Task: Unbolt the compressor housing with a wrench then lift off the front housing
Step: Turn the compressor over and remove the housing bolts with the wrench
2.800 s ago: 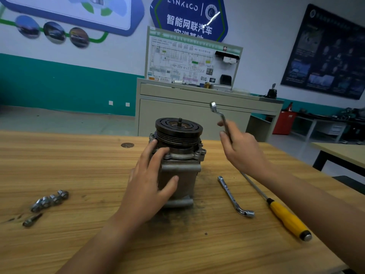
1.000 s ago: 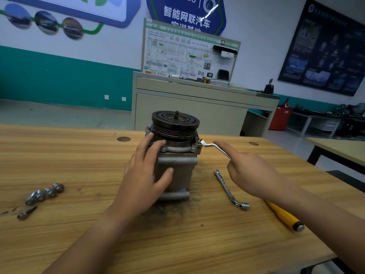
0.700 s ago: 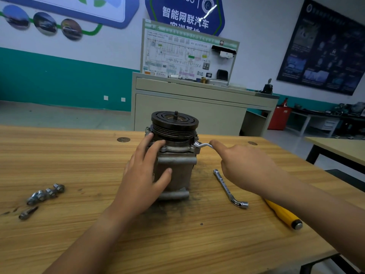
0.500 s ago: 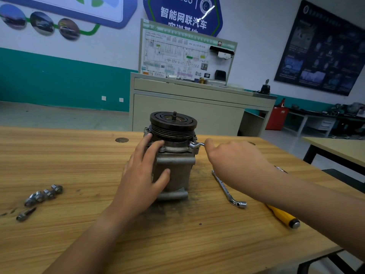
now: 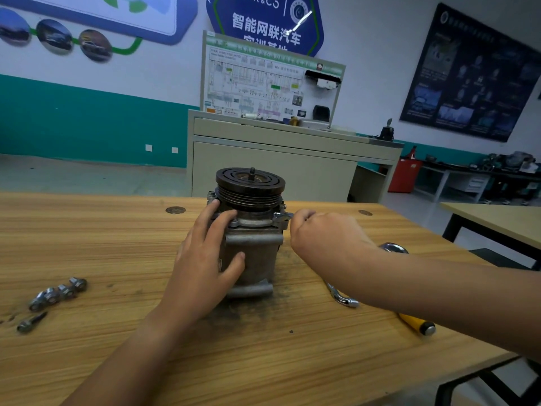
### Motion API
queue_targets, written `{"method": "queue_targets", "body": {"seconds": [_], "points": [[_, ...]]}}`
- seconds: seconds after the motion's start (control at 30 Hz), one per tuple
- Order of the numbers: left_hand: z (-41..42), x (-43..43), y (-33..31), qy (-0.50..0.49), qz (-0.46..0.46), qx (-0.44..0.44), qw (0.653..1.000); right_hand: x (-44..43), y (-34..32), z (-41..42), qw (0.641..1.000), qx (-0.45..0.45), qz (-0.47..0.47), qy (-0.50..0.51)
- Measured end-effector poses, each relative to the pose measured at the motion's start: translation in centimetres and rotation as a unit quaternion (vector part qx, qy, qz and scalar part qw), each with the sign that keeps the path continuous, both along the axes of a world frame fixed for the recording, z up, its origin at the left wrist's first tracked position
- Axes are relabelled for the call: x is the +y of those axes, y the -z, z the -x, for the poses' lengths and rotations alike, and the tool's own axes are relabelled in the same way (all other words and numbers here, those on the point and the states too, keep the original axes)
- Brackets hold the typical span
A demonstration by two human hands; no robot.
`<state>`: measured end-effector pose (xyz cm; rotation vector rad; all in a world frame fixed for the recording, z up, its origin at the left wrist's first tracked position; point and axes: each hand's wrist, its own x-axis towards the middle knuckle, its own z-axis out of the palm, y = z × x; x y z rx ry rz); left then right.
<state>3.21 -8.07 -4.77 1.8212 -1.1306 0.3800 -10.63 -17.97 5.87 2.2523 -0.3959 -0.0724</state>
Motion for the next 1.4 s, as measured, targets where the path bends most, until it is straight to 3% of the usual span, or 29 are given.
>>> {"method": "queue_targets", "body": {"seconds": [0.4,0.7,1.13,1.2,1.3,1.33,1.4], "points": [[0.0,0.2,0.0,-0.002,-0.003,-0.005,1.0,-0.6,-0.4,-0.1,0.999,0.03,0.03,-0.012],[0.2,0.3,-0.1,0.006,-0.012,0.005,1.0,-4.9,0.0,-0.2,0.995,-0.037,0.046,-0.076],[-0.1,0.4,-0.2,0.0,-0.017,-0.006,1.0,-9.3,2.0,-5.7,0.967,-0.187,-0.053,-0.162],[-0.1,0.3,-0.1,-0.001,-0.018,-0.006,1.0,-9.4,1.9,-5.2,0.952,-0.238,-0.053,-0.187],[-0.2,0.3,0.0,-0.004,-0.016,-0.008,1.0,-8.9,1.5,-3.2,0.864,-0.426,-0.152,-0.223],[-0.2,0.3,0.0,-0.004,-0.018,-0.01,1.0,-8.5,1.4,-2.3,0.838,-0.458,-0.19,-0.226],[-0.2,0.2,0.1,-0.006,-0.025,-0.007,1.0,-7.8,1.4,-0.4,0.826,-0.457,-0.204,-0.261]]}}
